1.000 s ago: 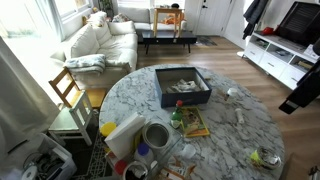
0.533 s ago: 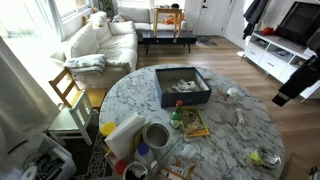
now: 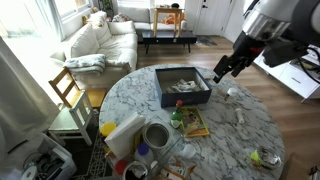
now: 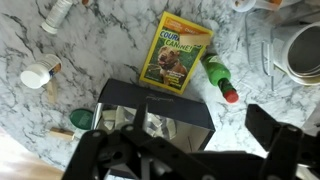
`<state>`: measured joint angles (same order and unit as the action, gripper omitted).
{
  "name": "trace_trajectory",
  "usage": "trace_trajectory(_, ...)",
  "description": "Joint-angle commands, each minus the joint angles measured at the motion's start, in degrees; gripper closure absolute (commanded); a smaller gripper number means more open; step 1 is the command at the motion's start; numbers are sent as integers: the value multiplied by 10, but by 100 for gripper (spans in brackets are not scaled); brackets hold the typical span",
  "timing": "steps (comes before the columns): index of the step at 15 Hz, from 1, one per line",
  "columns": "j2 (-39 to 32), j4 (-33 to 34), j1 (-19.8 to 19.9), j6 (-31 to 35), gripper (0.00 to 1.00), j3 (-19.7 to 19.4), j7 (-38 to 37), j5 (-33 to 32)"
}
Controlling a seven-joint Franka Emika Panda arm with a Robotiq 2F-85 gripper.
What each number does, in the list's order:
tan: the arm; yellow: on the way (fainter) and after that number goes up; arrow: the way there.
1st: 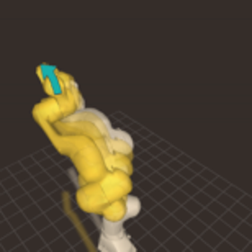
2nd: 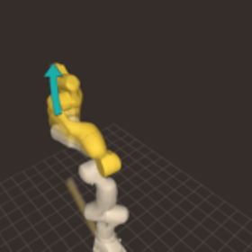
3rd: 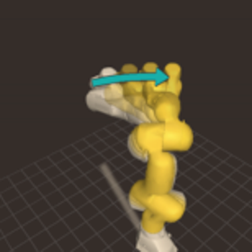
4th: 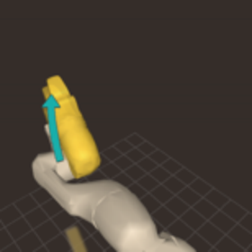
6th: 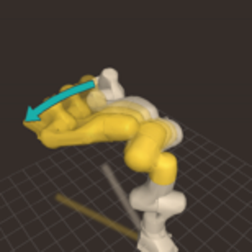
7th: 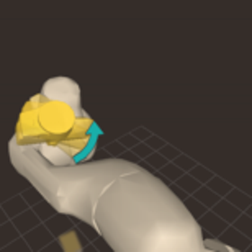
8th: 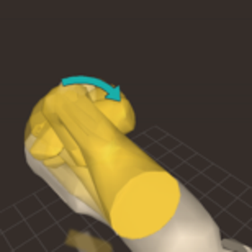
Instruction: Pick up the striped towel from the box and put it on the table, pick up the box and put it on top of the striped towel, pick up two wooden blocks at the same time from the box and put them on the table
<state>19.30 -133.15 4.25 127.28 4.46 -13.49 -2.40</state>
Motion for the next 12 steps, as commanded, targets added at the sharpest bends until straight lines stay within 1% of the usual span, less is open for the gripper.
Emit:
trace_trajectory(1, -151, 93, 7, 24, 0, -11, -10, -35)
trace_trajectory(3, -227, 146, 7, 31, 0, -22, -18, -63)
trace_trajectory(5, -297, 201, 3, 39, 0, -40, -25, -70)
trace_trajectory(8, -378, 271, -3, 56, 0, -64, -24, -51)
trace_trajectory(9, -323, 217, -8, 51, 0, -64, -8, -48)
trace_trajectory(10, -348, 238, -7, 55, 0, -70, -8, -47)
trace_trajectory(12, -376, 263, -8, 56, 0, -73, -8, -46)
